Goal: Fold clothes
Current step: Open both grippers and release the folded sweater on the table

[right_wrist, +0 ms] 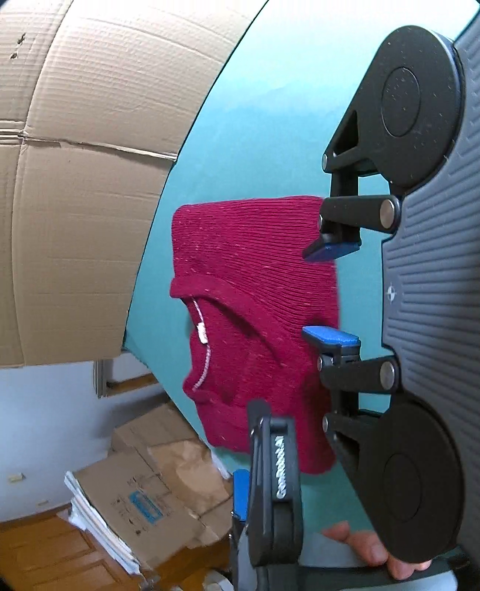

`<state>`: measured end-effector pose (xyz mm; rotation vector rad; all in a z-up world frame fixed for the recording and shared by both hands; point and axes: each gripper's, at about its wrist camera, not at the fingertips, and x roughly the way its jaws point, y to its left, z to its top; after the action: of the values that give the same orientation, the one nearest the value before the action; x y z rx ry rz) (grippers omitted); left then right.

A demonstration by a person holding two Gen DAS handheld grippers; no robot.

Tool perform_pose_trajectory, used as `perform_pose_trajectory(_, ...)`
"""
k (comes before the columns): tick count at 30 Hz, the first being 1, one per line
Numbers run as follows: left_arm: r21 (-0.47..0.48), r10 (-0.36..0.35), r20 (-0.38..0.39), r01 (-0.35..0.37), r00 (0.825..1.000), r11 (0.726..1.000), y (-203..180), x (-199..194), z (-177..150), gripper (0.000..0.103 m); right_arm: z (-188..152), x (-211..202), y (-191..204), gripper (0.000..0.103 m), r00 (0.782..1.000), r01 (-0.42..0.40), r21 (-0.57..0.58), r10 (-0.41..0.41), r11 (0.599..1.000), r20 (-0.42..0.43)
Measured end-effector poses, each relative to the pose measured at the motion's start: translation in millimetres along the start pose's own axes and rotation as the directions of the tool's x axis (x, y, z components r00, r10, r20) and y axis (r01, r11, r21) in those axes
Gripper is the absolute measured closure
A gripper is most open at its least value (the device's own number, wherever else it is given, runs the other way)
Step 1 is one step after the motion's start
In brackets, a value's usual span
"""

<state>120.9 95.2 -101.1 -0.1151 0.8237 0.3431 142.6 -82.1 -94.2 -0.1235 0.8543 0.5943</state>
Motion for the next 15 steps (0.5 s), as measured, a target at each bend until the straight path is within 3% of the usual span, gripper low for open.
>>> perform_pose_trajectory(2, -0.025, 0.026, -0.011, -0.026, 1.000, 0.999, -7, -8, -8, 0.001, -6, -8, -4, 0.058, 1.000, 0.011, -0.014, -0.011, 1.000, 0.005)
perform_pose_trajectory(4, -0.037, 0.049, -0.010, -0.049, 0.999, 0.998, -16, -19, -17, 0.001, -12, -18, -10, 0.049, 1.000, 0.014, -0.044, -0.014, 0.999, 0.012)
perform_pose_trajectory(12, -0.088, 0.150, -0.075, -0.156, 0.986, 0.984, -40, -37, -52, 0.001, -30, -31, -22, 0.042, 0.999, -0.014, -0.144, 0.008, 0.990, -0.037)
perform_pose_trajectory(15, -0.089, 0.161, -0.077, -0.167, 0.984, 0.982, -44, -40, -60, 0.001, -33, -28, -21, 0.034, 0.998, -0.028, -0.150, 0.021, 0.988, -0.051)
